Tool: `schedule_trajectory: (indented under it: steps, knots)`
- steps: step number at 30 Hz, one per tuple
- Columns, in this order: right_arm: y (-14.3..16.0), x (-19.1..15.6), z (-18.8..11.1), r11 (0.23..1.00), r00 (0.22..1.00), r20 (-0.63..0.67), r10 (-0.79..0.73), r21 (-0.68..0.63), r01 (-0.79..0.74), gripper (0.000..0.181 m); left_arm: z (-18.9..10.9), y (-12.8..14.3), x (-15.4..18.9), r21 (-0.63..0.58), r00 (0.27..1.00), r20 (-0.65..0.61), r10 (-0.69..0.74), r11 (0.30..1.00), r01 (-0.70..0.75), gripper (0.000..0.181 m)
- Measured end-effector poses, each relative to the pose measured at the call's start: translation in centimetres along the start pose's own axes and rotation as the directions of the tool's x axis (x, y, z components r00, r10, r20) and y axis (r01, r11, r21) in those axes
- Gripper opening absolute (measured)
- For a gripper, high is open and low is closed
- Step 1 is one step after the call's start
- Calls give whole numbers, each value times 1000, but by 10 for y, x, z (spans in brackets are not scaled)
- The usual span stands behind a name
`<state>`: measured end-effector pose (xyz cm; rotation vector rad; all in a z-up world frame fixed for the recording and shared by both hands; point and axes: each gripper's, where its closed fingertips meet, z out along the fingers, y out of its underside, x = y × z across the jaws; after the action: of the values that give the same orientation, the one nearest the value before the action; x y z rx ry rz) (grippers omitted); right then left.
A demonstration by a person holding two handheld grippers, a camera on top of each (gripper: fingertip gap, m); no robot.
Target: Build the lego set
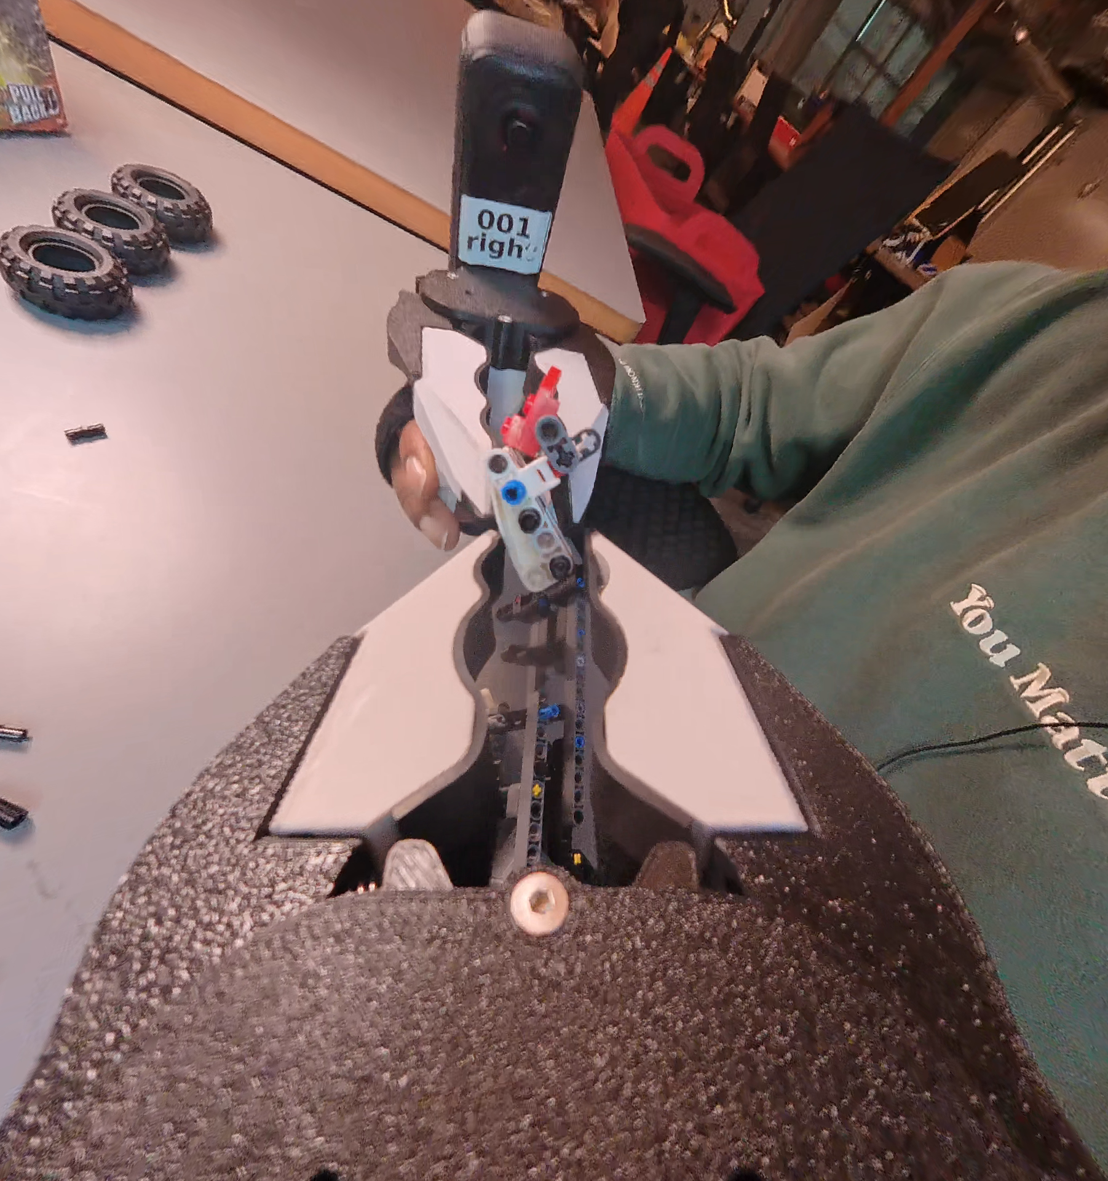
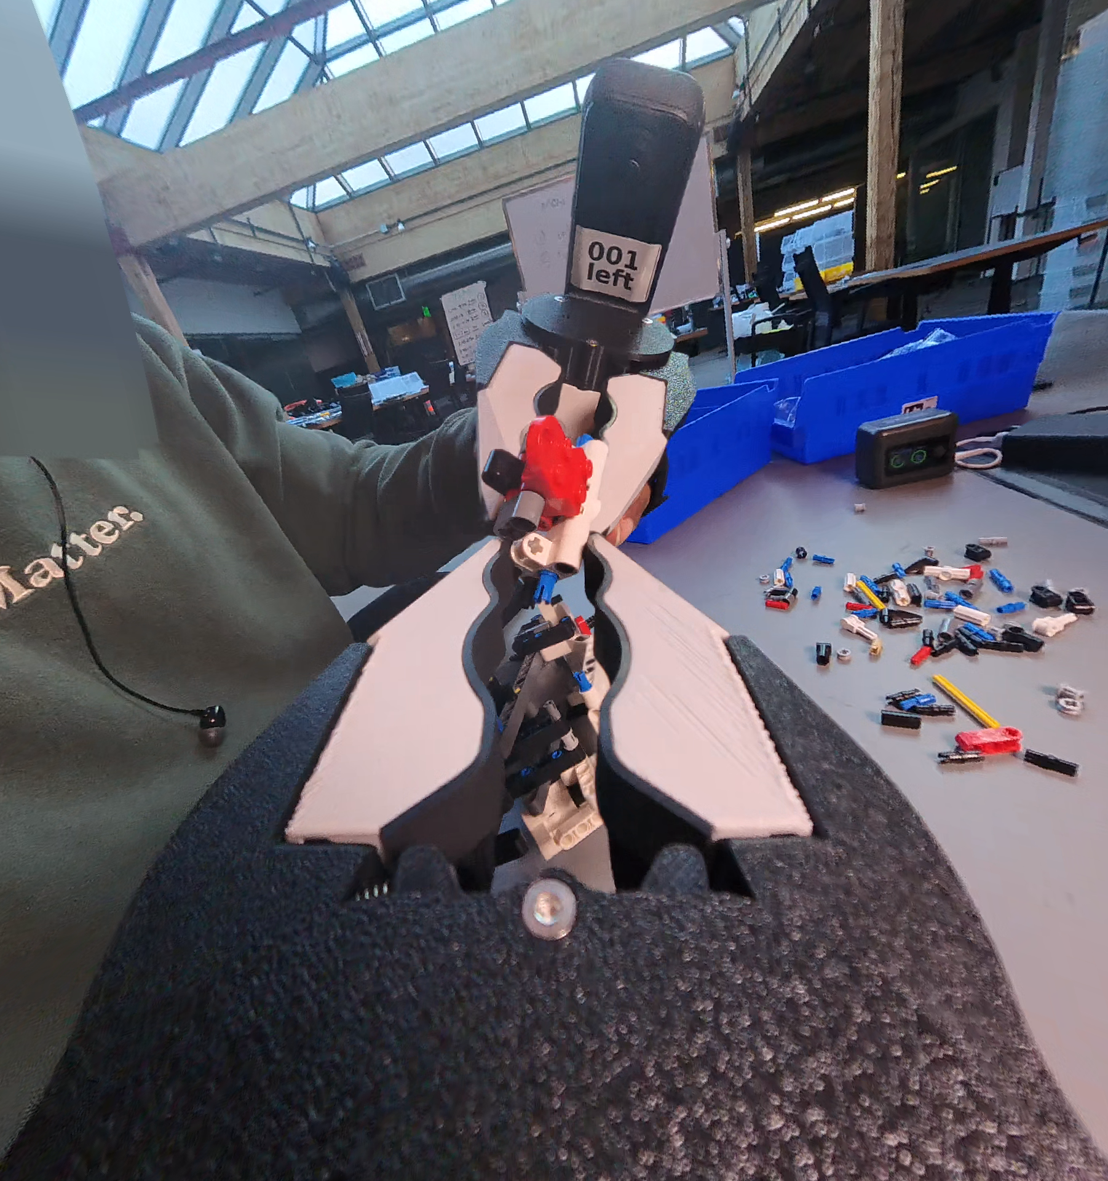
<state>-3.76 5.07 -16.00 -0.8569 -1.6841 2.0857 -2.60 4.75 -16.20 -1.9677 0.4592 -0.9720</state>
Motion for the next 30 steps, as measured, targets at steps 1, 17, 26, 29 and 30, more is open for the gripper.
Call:
schedule_trajectory:
  steps: [1,17,26,29,30]
  knots:
    - [0,1,0,1000,1000,-7,-10,8,10,21,0,-1,-2,6,1000,0,-3,1000,3,20]
    - [66,18,-19,850,985,-88,-151,-521,84,38,21,60,-47,-535,983,123,137,843,-51,18]
    - [92,16,-23,764,977,-27,-209,-628,146,35,30,77,-50,-570,963,153,220,816,-96,17]
    - [92,15,-23,748,974,-16,-227,-643,164,35,29,77,-48,-552,966,157,205,829,-86,17]
    - [91,15,-23,744,972,-16,-234,-647,168,35,29,76,-48,-541,966,161,204,837,-87,17]
